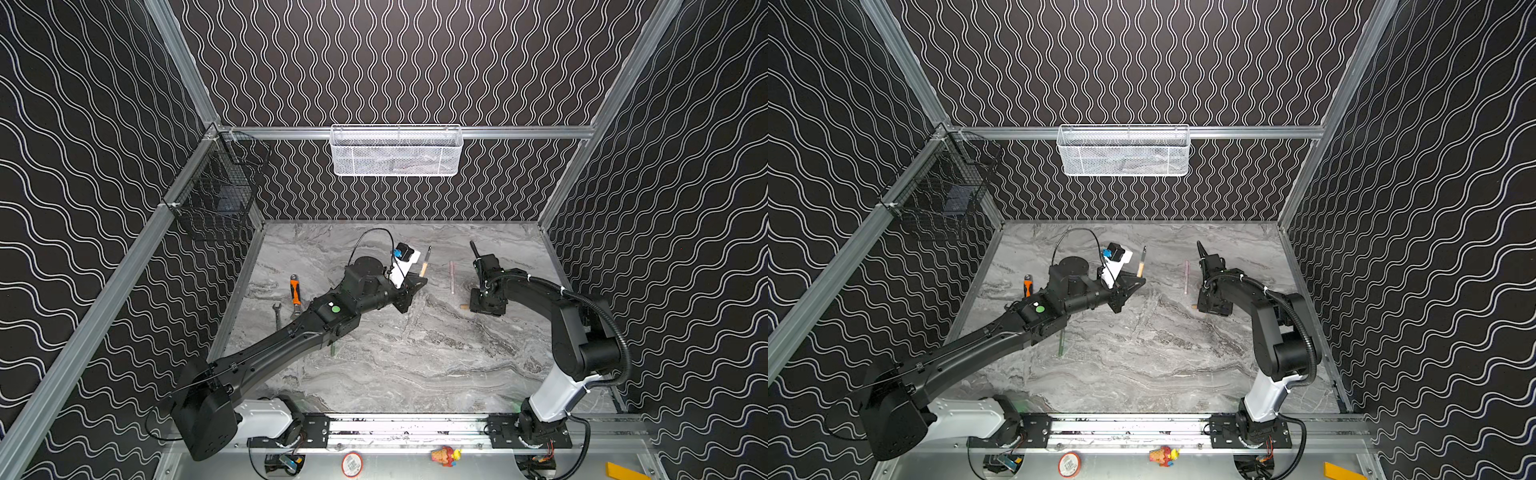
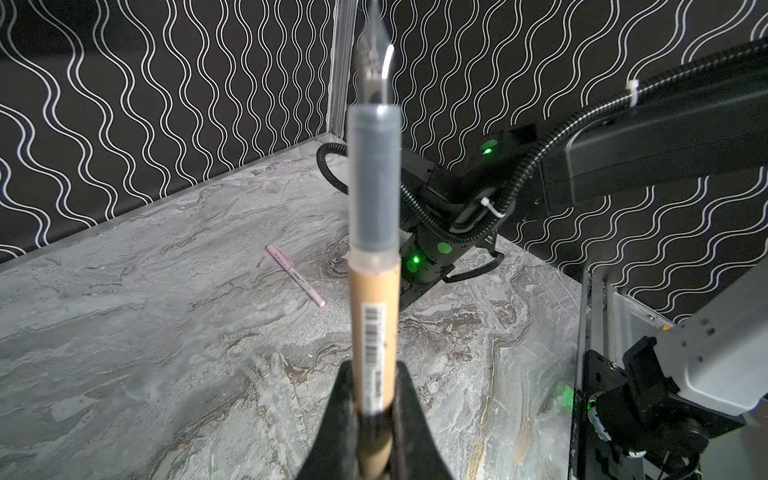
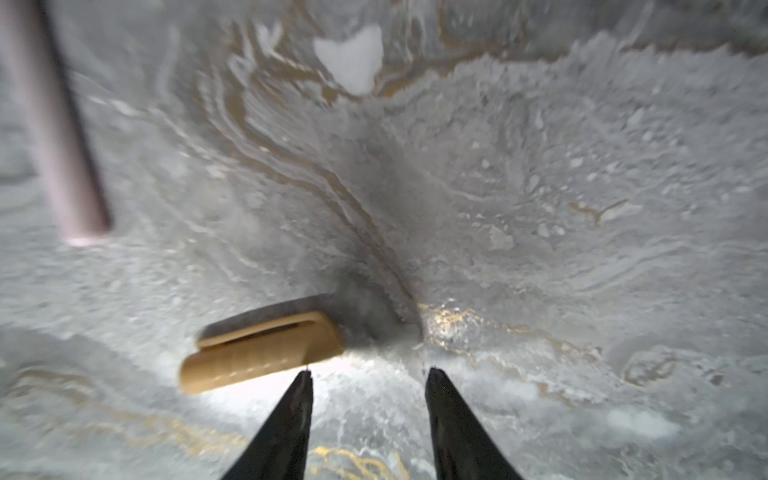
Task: Insert the pens into the pen caps
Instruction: 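Position the right gripper above the beige cap on the table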
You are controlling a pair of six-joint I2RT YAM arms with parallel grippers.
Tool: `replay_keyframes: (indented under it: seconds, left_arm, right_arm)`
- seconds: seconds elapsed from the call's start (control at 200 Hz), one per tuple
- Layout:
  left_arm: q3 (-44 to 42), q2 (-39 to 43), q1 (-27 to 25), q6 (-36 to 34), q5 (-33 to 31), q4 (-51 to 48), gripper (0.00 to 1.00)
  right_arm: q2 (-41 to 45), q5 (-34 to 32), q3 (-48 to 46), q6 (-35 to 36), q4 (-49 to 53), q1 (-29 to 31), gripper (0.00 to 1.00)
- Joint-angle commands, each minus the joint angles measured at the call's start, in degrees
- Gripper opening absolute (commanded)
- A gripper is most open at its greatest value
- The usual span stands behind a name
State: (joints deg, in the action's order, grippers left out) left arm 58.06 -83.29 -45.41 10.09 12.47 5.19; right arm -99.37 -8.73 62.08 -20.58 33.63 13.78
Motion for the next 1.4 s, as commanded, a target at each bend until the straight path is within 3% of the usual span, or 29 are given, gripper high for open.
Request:
replay_keyframes:
  seconds: [0.0, 0.666, 1.396]
  left_arm:
    - [0.51, -0.44, 0.03, -0.86, 0.10, 1.14, 0.00]
    - [0.40, -1.18, -0.02, -1.00, 0.36, 1.14, 0.00]
    - [0.80, -1.80, 0.01, -1.30, 0.32, 0.96, 0.00]
  right_arm:
    - [1.28, -0.74, 1.53, -0.91, 1.55, 0.02, 0.46]
    - [-3.60, -0.94, 1.50, -1.07, -0.31, -1.60, 0.45]
    - [-5.74, 3.38, 5.64, 1.60, -1.78, -2.62, 0.46]
